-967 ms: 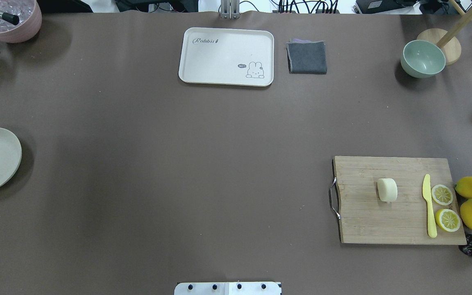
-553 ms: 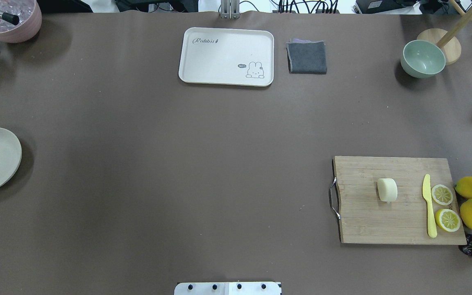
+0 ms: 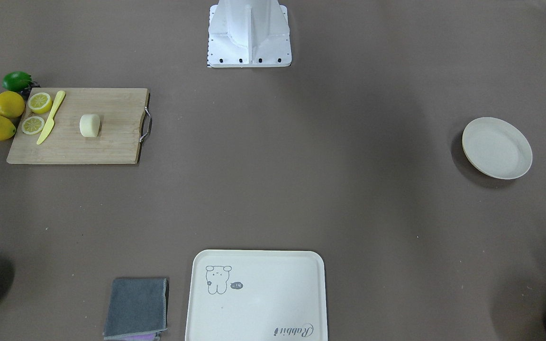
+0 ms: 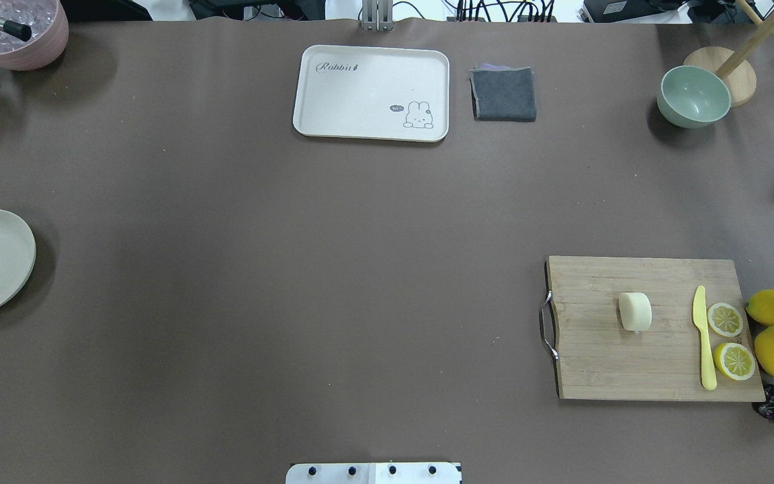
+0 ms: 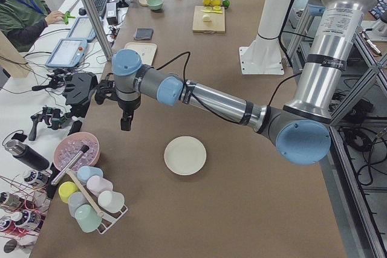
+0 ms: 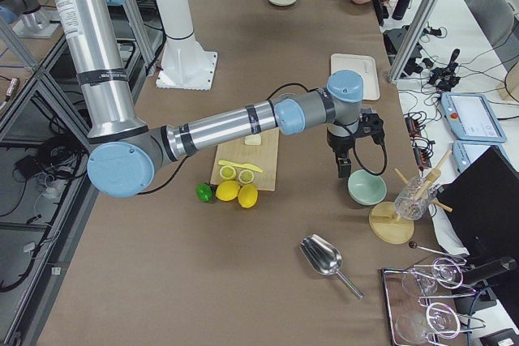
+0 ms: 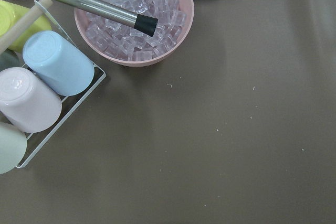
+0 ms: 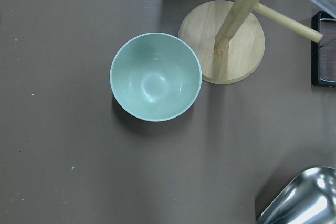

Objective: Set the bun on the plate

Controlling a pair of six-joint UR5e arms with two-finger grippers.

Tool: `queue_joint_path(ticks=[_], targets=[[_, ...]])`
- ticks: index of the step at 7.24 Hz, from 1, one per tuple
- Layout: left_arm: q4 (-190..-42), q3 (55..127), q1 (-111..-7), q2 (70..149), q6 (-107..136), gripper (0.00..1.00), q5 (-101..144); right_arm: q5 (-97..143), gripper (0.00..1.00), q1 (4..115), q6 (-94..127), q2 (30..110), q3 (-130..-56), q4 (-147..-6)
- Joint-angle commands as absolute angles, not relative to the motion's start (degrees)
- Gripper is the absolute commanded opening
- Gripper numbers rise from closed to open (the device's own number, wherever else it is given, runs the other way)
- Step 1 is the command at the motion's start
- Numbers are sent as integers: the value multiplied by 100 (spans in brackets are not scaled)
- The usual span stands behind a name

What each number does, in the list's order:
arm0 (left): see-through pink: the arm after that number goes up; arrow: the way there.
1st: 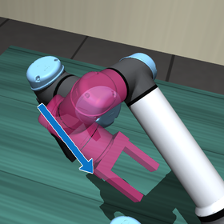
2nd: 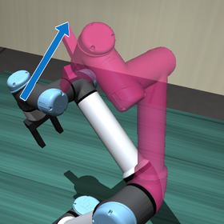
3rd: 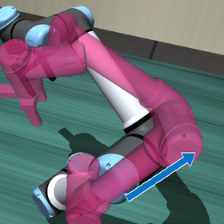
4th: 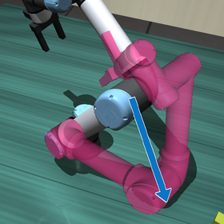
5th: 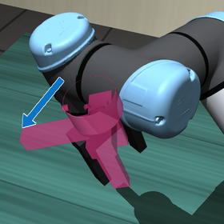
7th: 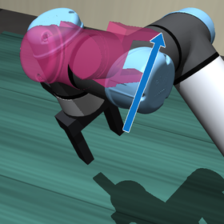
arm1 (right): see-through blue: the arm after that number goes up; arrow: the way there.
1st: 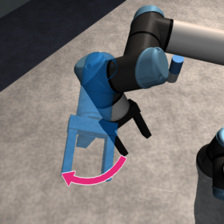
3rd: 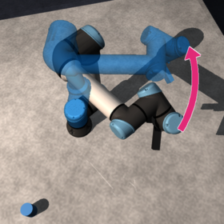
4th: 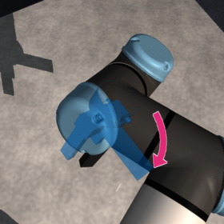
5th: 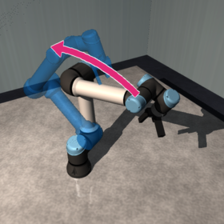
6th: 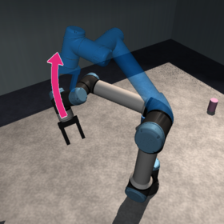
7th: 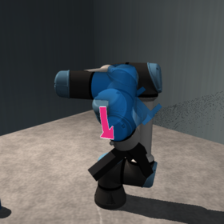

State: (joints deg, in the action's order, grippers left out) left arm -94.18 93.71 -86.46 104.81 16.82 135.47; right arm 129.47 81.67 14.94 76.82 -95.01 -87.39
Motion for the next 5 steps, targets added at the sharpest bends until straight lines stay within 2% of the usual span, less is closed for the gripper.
queue_joint_path(ticks=[1, 5], targets=[[-9448, 9352, -8657, 10433, 1679, 98, 13561, 12929, 100, 8165, 1503, 7594, -9492, -8736], [-9518, 9132, -8648, 10135, 1478, 98, 13561, 12929, 100, 8165, 1564, 7497, -9510, -8736]])
